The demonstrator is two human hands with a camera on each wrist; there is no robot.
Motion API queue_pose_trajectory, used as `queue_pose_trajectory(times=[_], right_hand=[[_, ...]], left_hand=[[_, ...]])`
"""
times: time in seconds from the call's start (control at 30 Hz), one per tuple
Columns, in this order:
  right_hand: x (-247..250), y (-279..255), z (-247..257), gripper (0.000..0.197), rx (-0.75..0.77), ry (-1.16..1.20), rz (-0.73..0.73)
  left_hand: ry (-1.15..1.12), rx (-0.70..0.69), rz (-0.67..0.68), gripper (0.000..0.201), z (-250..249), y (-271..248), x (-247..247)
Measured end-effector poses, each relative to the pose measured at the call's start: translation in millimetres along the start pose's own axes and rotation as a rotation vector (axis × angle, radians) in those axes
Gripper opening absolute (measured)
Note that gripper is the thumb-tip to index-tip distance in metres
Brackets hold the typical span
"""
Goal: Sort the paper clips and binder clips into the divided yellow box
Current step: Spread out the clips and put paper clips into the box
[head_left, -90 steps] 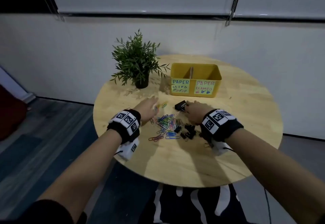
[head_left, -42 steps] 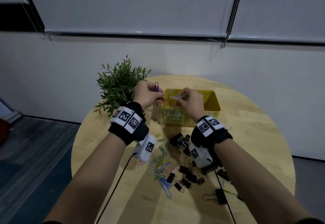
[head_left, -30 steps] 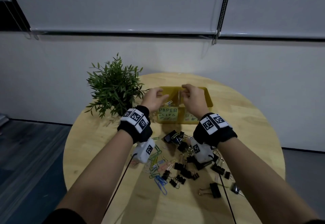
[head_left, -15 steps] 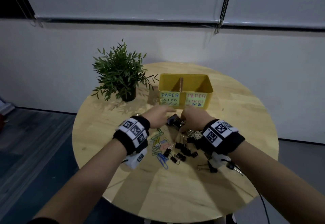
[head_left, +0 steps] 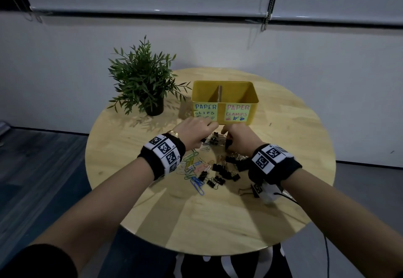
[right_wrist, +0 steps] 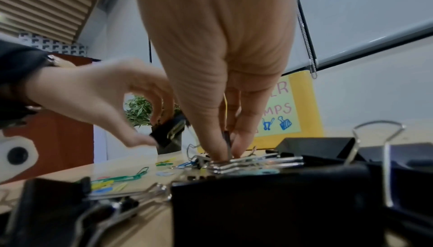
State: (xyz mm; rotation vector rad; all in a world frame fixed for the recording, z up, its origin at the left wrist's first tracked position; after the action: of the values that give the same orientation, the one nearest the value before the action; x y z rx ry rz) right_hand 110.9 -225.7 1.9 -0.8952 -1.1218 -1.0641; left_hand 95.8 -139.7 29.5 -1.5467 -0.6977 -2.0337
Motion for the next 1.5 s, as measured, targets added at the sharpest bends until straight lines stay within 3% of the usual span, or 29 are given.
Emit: queue_pose_trajectory(times=[0.1,0.2,0.3,0.4,0.47,0.53,0.67,0.77,0.93,1.0,1.1,1.17,1.23,1.33,1.5], right_hand=[[6.0,2.7,-1.1,0.04,-0.004,0.023,-0.044],[10.2,5.2,2.0,0.04,0.011,0.032,-0.066],[9.7,7.0,4.9,0.041,0.016,-0.035,-0.037],[-3.9,7.4,9.8,0.047,0.064,-0.119,0.062],[-21.6,1.3,17.6,0.058,0.134,-0.178,0.209],[-34.9,-6.4,21.3,0.06,0.171,-0.282,0.323],[-32.4,-8.2,9.7,0.053,0.082,-0.398,0.341],[-29.0,-2.0,8.3,0.059,0.027,-0.378,0.34],[-42.9,-0.8,37.4,0.057,0.12,-0.404,0.423],[-49.5,-8.9,50.4,0.056,0.182,-0.468,0.468],[-47.8,-30.0,60.5,0.063,0.243,-0.449,0.461],[-44.8,-50.6,53.0,0.077,0.235,-0.388,0.471],[-48.2,-72.8,39.7,0.084,0.225,-0.391,0.52],[-54.7,-84.4,20.3,0.072,0.209,-0.424,0.494],[-43.4,-58.8,-9.7,0.062,0.094,-0.44,0.377]], left_hand=[[0.097,-0.145,-0.228,0.034,-10.5,-7.4,17.7],[0.254,-0.215,-0.288,0.022,-12.4,-13.1,17.7],[0.3,-0.158,-0.229,0.02,2.8,-15.7,11.8],[0.236,-0.017,-0.133,0.039,27.7,-20.2,3.3],[0.176,0.055,-0.051,0.051,37.6,-26.4,-3.6],[0.047,0.16,-0.052,0.047,50.0,-35.0,-5.5],[-0.248,0.474,-0.065,0.034,85.1,-52.9,-21.3],[-0.306,0.525,-0.02,0.033,93.4,-52.9,-39.1],[-0.223,0.534,0.247,0.036,96.2,-49.2,-75.1],[-0.218,0.568,0.355,0.048,99.0,-55.1,-84.3],[-0.166,0.524,0.376,0.063,84.7,-57.9,-72.7],[-0.23,0.408,0.381,0.066,59.7,-56.1,-62.2],[-0.311,0.277,0.5,0.068,31.2,-59.6,-64.2],[-0.407,0.204,0.663,0.068,3.2,-66.1,-74.0],[-0.455,0.133,0.693,0.07,-28.4,-73.6,-69.9]])
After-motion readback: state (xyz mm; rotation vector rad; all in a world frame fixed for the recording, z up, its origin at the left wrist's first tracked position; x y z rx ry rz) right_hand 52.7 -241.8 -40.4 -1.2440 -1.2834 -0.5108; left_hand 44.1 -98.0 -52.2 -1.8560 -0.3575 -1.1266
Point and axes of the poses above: each hand's wrist, its own y-axis towards the middle knuckle, its own x-axis out of the back of the hand, z = x × y, the point moved 9 cm from there along y, towards the middle knuckle, and after that the axes turned 3 degrees about -x, right-handed, at the moved point
